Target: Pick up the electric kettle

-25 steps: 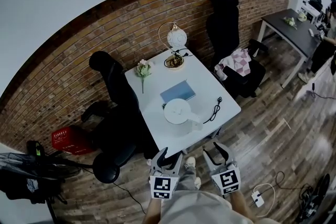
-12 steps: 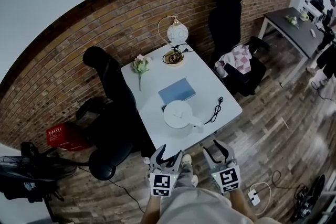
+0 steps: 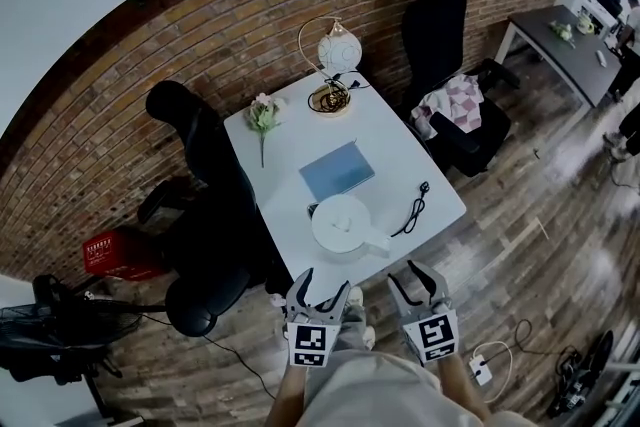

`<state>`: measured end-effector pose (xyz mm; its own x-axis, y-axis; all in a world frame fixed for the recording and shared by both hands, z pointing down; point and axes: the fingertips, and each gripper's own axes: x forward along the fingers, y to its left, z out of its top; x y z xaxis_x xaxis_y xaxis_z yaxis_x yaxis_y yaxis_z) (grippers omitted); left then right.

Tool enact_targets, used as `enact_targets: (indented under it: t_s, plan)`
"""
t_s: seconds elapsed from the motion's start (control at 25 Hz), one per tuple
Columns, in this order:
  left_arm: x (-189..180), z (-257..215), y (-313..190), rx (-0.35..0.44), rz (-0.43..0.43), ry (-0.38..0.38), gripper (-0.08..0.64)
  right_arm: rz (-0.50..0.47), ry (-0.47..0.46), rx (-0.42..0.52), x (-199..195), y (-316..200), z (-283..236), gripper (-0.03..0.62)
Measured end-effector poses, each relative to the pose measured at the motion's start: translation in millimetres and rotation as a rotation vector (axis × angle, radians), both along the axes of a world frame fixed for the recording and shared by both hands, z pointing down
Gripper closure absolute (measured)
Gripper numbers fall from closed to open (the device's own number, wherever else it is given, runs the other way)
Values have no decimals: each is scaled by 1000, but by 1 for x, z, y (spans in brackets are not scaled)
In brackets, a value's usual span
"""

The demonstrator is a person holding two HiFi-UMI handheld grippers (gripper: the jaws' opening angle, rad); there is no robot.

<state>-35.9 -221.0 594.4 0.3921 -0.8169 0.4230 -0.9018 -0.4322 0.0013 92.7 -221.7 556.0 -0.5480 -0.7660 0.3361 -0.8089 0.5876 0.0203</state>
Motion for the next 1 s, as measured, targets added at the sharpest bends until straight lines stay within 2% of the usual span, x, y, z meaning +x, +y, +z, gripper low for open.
enact_targets:
  t_s: [0.2, 0.36, 0.56, 0.76, 0.92, 1.0]
  plan:
    - [3, 15, -11, -18, 27, -21, 228, -3, 17, -10, 0, -14, 9, 416]
    - [2, 24, -20, -29, 24, -15, 214, 15, 5, -55, -1, -21, 16, 416]
    - [2, 35, -30, -41, 21, -10, 189, -32, 46, -12, -3, -31, 25, 416]
    - [2, 43, -40, -47, 12, 3, 145, -6, 20, -63, -5, -38, 28, 416]
    - [4, 49, -48, -43, 16, 10, 109, -38, 48, -27, -5, -45, 33, 416]
    - [6, 53, -53, -36, 18, 10, 87, -36, 42, -48, -6, -47, 36, 416]
